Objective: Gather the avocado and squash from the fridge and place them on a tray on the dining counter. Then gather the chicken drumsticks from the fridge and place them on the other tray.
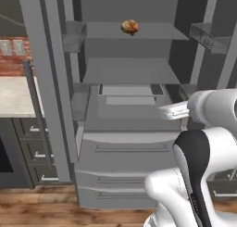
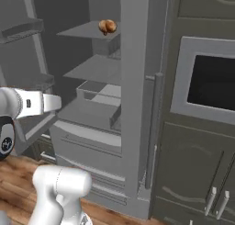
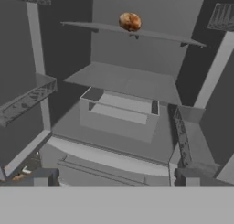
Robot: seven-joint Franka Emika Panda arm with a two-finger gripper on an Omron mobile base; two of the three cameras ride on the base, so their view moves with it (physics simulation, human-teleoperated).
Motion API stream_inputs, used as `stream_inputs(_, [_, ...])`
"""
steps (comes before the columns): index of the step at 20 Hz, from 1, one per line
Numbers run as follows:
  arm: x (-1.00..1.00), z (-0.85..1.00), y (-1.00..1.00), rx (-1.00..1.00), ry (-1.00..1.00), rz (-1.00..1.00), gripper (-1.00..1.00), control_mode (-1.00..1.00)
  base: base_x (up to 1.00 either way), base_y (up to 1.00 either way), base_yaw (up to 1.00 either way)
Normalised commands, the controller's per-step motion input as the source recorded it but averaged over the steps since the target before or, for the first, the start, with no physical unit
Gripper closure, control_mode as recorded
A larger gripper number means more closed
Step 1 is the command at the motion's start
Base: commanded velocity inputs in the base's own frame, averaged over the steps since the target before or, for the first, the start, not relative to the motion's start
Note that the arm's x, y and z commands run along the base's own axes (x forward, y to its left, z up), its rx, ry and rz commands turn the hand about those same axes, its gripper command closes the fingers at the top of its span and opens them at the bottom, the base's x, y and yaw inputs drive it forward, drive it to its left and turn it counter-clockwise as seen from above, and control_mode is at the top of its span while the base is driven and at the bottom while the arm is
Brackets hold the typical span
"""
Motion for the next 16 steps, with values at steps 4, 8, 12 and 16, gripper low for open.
stream_inputs(4, [0.0,0.0,0.0,0.0,0.0,0.0,-1.0,1.0,0.15,0.31,-0.29])
stream_inputs(8, [0.0,0.0,0.0,0.0,0.0,0.0,-1.0,1.0,0.28,0.49,-0.27])
stream_inputs(12, [0.0,0.0,0.0,0.0,0.0,0.0,-1.0,1.0,0.39,0.33,-0.19])
stream_inputs(16, [0.0,0.0,0.0,0.0,0.0,0.0,-1.0,1.0,0.4,0.0,-0.11])
